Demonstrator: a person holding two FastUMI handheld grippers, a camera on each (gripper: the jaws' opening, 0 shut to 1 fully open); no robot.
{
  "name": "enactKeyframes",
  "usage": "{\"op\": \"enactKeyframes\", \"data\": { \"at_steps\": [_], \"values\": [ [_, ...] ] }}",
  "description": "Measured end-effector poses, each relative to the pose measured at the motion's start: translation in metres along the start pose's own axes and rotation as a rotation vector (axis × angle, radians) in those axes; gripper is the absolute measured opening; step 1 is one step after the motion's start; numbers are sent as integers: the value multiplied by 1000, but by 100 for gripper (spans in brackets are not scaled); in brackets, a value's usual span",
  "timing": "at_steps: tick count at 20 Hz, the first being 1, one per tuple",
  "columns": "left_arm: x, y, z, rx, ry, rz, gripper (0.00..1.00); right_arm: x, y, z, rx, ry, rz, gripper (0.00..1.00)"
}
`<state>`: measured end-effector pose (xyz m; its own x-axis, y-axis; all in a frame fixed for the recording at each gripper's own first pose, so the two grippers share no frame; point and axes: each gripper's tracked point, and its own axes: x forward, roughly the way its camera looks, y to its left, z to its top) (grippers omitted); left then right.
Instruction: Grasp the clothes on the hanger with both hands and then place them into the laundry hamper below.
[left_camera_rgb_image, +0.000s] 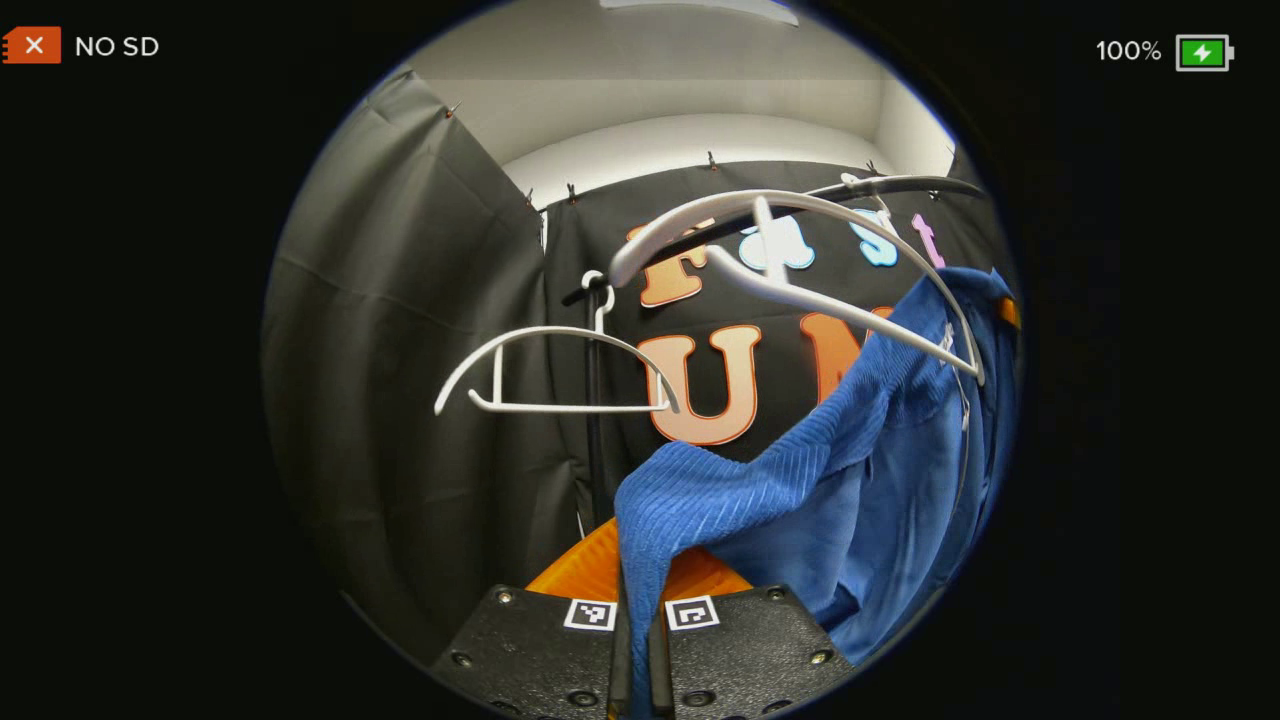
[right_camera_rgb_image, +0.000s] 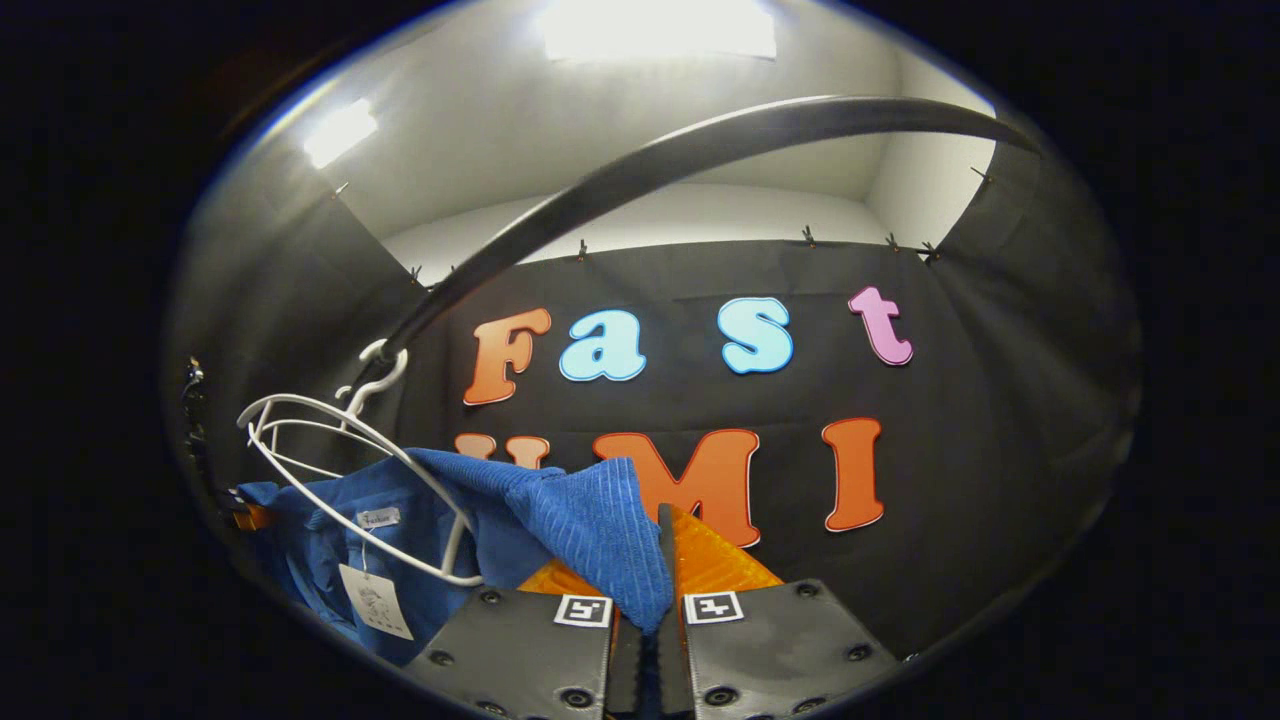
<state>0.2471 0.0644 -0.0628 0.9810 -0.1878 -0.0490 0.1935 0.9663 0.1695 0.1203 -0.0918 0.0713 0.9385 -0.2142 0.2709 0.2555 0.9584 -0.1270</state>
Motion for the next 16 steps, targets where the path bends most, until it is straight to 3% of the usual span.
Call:
{"op": "enactKeyframes", "data": {
  "at_steps": [5,8,16],
  "values": [
    [-7,-31,-6,-18,9,-36,2,12,-45,-13,-6,45,-90,13],
    [-12,-54,-11,-15,18,-76,2,1,-52,-27,45,91,-84,13],
    [-28,-76,-21,-56,58,-105,2,-23,-69,-32,8,121,-106,13]
  ]
}}
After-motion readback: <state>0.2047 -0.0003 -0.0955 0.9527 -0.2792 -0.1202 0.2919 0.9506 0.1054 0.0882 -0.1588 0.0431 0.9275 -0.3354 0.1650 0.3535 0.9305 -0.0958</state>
